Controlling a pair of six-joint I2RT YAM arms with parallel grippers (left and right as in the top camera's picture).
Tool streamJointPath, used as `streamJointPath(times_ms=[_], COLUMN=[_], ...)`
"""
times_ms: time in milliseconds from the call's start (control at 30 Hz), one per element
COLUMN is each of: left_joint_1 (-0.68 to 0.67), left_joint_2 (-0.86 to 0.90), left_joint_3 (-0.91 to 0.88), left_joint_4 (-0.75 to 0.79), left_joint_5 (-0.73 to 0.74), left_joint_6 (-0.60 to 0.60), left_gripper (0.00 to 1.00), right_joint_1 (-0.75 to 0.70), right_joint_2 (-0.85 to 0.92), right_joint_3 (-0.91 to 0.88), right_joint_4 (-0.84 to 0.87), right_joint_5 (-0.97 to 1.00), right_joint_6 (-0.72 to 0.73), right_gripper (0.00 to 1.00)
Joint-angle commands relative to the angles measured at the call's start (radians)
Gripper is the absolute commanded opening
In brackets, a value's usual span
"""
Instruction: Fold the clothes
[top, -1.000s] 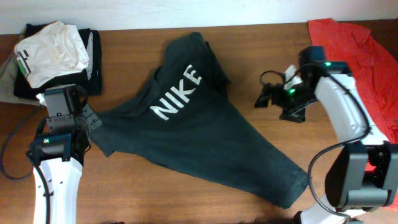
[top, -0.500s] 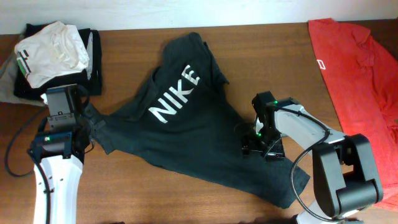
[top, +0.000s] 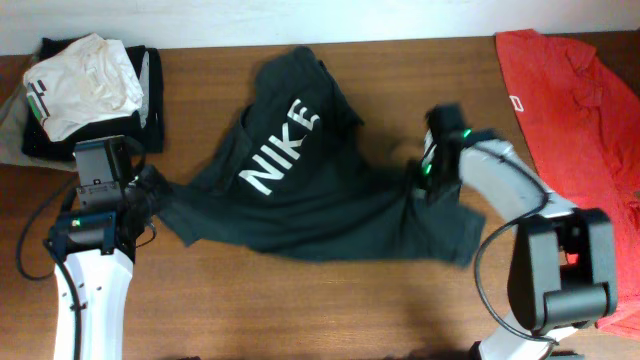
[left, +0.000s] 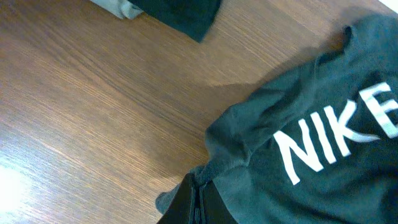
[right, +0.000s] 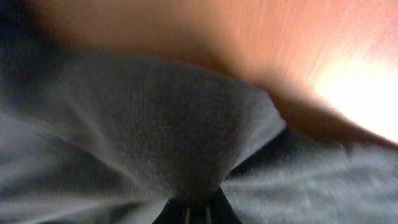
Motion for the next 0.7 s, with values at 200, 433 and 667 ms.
streamJointPath(times_ms=[200,433,667], left_joint_1=[0.003,0.003,0.003], left_joint_2=[0.187,0.235,0.235], left_joint_3=[0.011,0.011,0.011], left_joint_4=[0.007,0.035,0.032], left_joint_5=[0.159,0.159,0.159], left_joint_6=[-0.009,-0.009,-0.009], left_gripper=[0.01,0.01,0.01], right_joint_1=[-0.059,-0.087,-0.209], right_joint_2=[0.012,0.012,0.012], right_joint_3=[0.341,0.340,0.155], right_joint_4=[-0.082,-0.387,-0.383], right_joint_5=[-0.014,0.119,0.136], right_joint_6=[-0.036,-0.041,-0.035], right_gripper=[0.99,0.99,0.91])
